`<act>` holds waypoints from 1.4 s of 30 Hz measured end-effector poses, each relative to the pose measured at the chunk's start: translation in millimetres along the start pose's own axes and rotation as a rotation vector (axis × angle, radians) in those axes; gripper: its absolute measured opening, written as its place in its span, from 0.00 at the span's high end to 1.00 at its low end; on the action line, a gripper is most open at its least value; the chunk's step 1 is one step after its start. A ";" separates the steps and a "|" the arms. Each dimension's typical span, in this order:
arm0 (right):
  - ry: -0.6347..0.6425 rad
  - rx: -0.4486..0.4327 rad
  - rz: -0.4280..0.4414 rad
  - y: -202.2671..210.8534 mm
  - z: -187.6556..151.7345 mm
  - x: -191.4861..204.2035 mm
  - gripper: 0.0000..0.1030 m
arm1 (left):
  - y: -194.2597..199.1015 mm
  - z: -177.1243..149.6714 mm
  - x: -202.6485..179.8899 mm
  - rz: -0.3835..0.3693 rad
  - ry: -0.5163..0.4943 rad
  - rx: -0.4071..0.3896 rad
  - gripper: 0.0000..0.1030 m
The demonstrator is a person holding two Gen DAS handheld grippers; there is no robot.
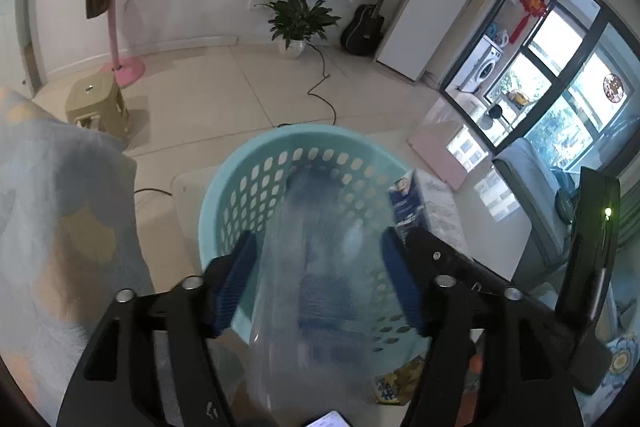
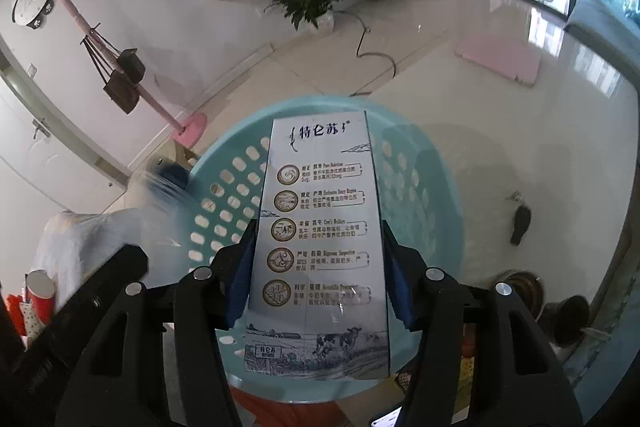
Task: Collect trash
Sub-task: 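Carry both items over the blue basket and open both tools to drop them, then grasp the pink drink bottle with the left tool while the right tool grasps the orange paper cup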
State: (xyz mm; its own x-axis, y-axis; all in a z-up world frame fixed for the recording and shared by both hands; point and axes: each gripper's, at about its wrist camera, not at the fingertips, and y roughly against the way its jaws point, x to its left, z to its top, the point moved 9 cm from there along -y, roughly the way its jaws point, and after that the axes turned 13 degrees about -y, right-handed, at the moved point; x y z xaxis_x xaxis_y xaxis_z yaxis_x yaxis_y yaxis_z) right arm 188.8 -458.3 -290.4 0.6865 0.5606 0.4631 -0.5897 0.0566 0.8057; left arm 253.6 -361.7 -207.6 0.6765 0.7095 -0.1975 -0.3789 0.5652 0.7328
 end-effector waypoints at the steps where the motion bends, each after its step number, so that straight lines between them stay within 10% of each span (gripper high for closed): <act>1: 0.000 -0.001 -0.005 0.9 0.0 0.0 0.44 | 3.9 0.9 1.1 -0.002 0.001 -0.009 0.33; 12: 0.058 -0.046 0.043 33.3 -6.4 25.4 0.39 | 101.7 11.8 17.9 0.056 0.014 -0.180 0.31; 27: 0.359 -0.126 0.354 140.8 -89.3 189.8 0.39 | 303.7 -43.9 127.0 0.340 0.160 -0.367 0.31; 35: 0.525 -0.067 0.420 142.7 -172.2 263.5 0.40 | 383.4 -112.7 220.1 0.519 0.251 -0.358 0.25; 42: 0.601 0.029 0.405 118.0 -230.6 285.9 0.44 | 384.6 -170.5 298.1 0.606 0.225 -0.168 0.19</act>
State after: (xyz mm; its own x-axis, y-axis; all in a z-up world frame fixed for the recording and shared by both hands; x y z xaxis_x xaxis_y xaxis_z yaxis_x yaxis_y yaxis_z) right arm 217.4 -100.8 -148.1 0.0595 0.8907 0.4506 -0.7310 -0.2685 0.6273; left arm 201.9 138.9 -95.7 0.1716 0.9825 0.0731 -0.7561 0.0837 0.6491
